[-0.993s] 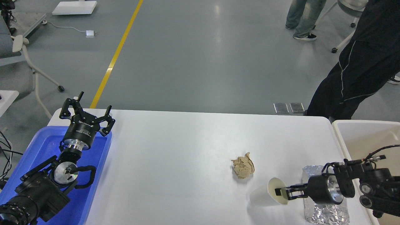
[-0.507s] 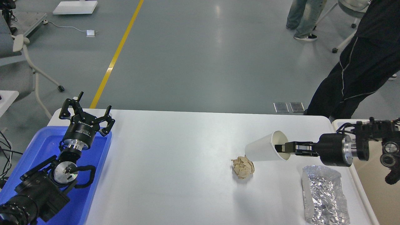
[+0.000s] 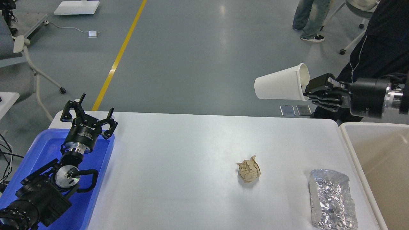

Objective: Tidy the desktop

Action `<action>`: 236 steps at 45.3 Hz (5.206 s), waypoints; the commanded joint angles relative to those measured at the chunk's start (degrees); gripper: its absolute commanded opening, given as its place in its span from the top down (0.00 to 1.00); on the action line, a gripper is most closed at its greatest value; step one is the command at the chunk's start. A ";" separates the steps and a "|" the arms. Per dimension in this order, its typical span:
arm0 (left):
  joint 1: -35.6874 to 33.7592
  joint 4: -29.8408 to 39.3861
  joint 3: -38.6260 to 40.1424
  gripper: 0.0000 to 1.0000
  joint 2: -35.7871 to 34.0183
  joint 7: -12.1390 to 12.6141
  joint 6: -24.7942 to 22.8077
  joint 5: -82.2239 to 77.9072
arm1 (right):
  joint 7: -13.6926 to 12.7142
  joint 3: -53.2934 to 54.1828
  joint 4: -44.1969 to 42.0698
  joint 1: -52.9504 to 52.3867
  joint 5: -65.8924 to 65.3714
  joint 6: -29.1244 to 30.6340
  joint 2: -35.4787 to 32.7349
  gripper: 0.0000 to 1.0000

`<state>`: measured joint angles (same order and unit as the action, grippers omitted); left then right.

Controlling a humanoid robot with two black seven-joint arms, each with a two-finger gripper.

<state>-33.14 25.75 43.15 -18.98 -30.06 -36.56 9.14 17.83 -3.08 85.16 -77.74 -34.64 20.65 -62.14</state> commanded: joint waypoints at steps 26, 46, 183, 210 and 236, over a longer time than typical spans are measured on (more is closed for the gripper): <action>0.00 0.00 0.00 0.00 0.00 0.00 0.00 0.00 | -0.78 -0.52 -60.97 22.45 21.28 -5.97 8.96 1.00; 0.00 0.00 0.00 0.00 0.00 0.00 0.00 0.00 | -5.00 -0.70 -94.03 35.73 20.05 -6.85 28.21 1.00; 0.00 0.00 0.00 0.00 0.00 0.00 0.00 0.00 | -5.26 12.66 -93.24 14.29 36.84 4.49 45.44 0.00; 0.00 0.00 0.00 0.00 0.00 0.00 0.00 0.00 | -5.18 12.75 -93.68 10.68 37.27 4.22 60.47 0.00; 0.00 0.00 0.00 0.00 0.00 0.00 0.00 0.00 | -3.42 18.28 -93.24 18.76 39.21 4.84 60.47 0.00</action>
<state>-33.13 25.75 43.16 -18.98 -30.06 -36.56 9.14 13.20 11.03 -8.26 -63.38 3.39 25.13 -1.75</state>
